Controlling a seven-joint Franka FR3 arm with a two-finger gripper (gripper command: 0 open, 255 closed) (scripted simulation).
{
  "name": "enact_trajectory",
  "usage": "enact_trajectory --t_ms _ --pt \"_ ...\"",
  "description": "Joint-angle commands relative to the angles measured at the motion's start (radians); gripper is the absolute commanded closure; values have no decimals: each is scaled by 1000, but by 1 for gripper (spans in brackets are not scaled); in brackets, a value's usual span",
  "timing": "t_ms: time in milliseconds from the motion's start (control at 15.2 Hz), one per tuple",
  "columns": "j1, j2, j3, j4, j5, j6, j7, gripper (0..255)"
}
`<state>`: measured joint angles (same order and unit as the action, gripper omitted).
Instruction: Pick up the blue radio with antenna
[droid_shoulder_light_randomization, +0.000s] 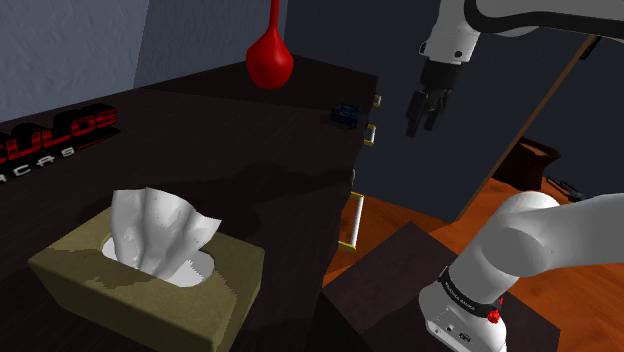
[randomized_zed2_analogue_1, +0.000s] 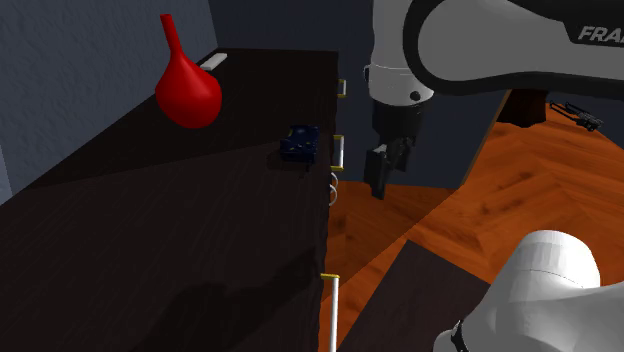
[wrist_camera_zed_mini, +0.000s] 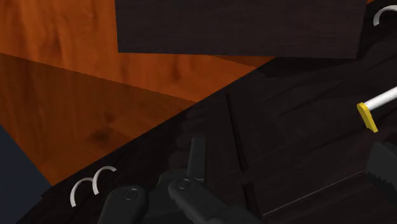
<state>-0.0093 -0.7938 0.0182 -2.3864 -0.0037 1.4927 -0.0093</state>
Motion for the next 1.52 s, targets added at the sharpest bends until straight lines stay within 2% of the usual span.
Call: enact_trajectory --t_ms 0,528,858,1188,1452 --pt "0 0 0 0 0 0 0 0" --pt "-118 290 111 144 61 174 416 0" --pt "-186 469 147 268 53 248 667 0" --pt "-243 634 154 404 24 293 906 0" --pt "-244 647 153 376 21 335 922 0"
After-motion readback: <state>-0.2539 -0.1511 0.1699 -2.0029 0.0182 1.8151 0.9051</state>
